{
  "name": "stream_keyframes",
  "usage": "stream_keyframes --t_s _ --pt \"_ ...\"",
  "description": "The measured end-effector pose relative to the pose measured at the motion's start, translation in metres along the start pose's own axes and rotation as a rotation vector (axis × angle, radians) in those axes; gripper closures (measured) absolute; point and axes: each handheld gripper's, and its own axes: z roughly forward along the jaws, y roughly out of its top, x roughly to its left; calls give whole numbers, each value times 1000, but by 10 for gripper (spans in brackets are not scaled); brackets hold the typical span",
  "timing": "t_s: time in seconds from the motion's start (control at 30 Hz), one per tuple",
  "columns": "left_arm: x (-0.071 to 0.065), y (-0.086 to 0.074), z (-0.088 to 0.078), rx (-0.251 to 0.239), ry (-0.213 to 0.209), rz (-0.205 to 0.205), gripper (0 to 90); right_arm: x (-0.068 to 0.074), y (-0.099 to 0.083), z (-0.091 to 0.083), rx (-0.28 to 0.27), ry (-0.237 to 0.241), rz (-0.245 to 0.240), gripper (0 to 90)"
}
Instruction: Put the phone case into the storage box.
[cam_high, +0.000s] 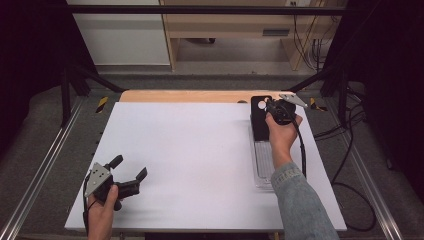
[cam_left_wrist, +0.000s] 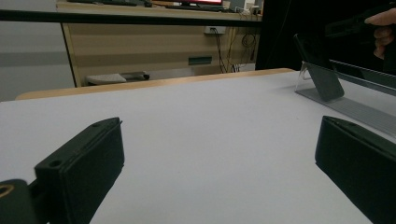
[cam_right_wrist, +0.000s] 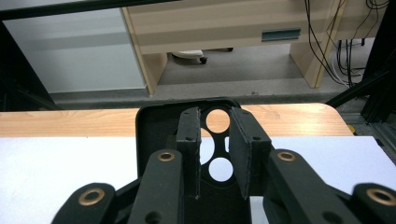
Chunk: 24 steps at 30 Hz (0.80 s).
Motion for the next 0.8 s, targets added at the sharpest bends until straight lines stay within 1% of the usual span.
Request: stream_keyframes --t_s 0.13,0.33,0.4,0.47,0.7,0.8 --pt "0 0 0 0 0 -1 13 1 0 -1 4 15 5 736" --pt "1 0 0 0 2 2 13 4 1 -4 4 30 -14 730" --pt "1 0 -1 -1 10 2 13 5 2 -5 3 38 -15 725" --pt "1 0 -1 -3 6 -4 13 6 3 -7 -4 45 -16 720" --pt "-1 0 0 -2 7 -2 13 8 7 -13 -11 67 -27 702" --pt "0 0 0 1 9 -4 13 8 8 -16 -12 86 -31 679"
